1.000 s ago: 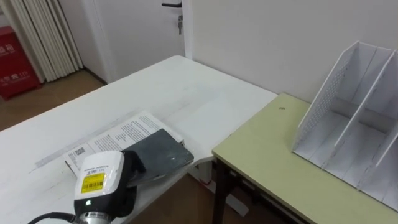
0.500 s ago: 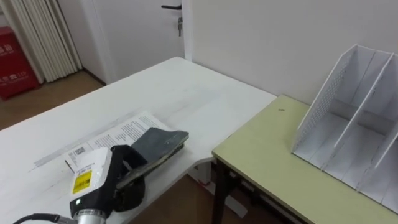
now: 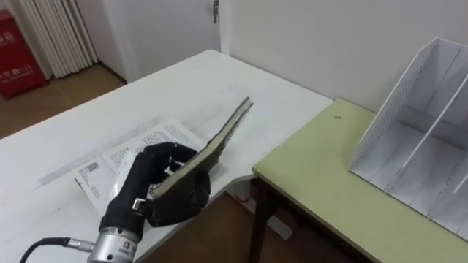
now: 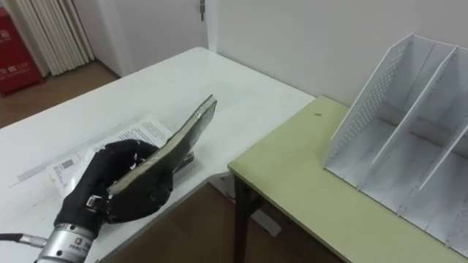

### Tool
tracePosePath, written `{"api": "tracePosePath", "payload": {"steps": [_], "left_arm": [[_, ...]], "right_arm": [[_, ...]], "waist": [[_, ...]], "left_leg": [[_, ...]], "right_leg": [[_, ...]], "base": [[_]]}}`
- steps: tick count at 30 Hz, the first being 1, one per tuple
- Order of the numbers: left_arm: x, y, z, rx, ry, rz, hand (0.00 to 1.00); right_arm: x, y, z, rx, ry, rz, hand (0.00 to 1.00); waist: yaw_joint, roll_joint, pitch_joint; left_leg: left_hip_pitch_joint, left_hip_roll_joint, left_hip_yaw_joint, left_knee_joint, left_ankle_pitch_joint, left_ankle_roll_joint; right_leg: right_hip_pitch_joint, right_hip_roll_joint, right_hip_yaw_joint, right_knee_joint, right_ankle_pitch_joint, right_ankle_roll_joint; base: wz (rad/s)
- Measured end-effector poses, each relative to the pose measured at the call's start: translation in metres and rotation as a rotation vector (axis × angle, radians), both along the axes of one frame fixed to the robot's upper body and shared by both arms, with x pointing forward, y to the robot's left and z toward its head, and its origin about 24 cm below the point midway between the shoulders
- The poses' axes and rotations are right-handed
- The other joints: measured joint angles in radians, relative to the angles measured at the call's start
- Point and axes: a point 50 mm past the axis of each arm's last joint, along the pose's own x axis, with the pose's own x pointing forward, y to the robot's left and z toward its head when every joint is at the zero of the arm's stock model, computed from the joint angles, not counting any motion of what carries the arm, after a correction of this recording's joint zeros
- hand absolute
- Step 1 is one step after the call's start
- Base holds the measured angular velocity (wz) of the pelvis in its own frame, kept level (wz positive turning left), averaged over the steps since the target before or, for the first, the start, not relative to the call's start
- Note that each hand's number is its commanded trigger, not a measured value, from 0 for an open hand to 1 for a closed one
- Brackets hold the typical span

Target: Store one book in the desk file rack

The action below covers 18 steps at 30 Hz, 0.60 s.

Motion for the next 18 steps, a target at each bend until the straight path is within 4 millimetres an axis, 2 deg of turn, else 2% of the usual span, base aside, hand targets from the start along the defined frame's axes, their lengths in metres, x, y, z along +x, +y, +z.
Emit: {"api": "tracePosePath", "payload": {"steps": [3, 7, 14, 18], "left_arm": [[0.0, 0.0, 0.003, -0.111, 0.008, -0.035, 1.0], [0.0, -0.001, 0.004, -0.256, 0.026, -0.093, 1.0], [0.0, 0.0, 0.009, -0.398, 0.012, -0.191, 1.0], [0.0, 0.007, 0.014, -0.466, -0.007, -0.247, 1.0]], "right_arm": [[0.009, 0.008, 0.009, 0.044, -0.059, 0.053, 0.0], [0.029, 0.025, 0.036, 0.136, -0.203, 0.138, 0.0], [0.054, 0.041, 0.08, 0.299, -0.408, 0.174, 0.0], [0.062, 0.044, 0.096, 0.387, -0.477, 0.165, 0.0]], "waist": [[-0.011, 0.002, 0.0014], [-0.016, 0.02, 0.0138], [-0.017, 0.02, 0.0138], [-0.015, 0.02, 0.0139]], "left_leg": [[0.002, 0.0, -0.003, 0.0, 0.0, 0.0], [0.001, 0.001, -0.002, 0.004, 0.0, 0.0], [0.0, 0.002, 0.012, 0.013, 0.0, 0.0], [-0.003, 0.002, 0.014, 0.019, -0.001, 0.0]], "right_leg": [[0.003, 0.0, 0.0, 0.0, 0.0, 0.0], [0.0, 0.0, 0.002, 0.004, 0.001, -0.002], [-0.017, 0.0, 0.02, 0.02, -0.001, -0.002], [-0.023, 0.0, 0.027, 0.034, -0.001, -0.002]], "base": [[0.0], [0.0], [-0.04], [-0.06]]}}
